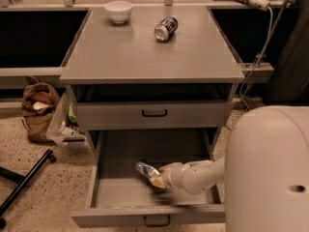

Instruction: Place redbull can into middle drawer

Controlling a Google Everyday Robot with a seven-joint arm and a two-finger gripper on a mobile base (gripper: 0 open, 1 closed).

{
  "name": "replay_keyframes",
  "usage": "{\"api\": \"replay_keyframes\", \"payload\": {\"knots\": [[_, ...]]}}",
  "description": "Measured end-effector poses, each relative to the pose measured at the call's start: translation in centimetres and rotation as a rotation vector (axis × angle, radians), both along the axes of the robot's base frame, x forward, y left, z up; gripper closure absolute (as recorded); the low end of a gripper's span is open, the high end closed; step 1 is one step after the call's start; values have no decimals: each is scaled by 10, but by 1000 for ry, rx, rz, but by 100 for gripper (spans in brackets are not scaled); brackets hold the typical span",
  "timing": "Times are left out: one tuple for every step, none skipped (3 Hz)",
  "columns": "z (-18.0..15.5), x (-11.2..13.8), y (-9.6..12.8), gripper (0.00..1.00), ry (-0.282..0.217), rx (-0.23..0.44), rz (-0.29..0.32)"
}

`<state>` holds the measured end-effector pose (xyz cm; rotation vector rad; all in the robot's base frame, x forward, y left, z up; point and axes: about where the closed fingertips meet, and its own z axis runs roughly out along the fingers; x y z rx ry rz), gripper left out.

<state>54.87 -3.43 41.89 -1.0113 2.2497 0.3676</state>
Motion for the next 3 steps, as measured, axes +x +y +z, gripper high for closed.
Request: {"api": "replay_keyframes", "payload": {"knots": [[-40,2,17,100,19,16,10],[-47,-2,17,100,32,17,9],[-47,-2,17,82,32,17,9]]}}
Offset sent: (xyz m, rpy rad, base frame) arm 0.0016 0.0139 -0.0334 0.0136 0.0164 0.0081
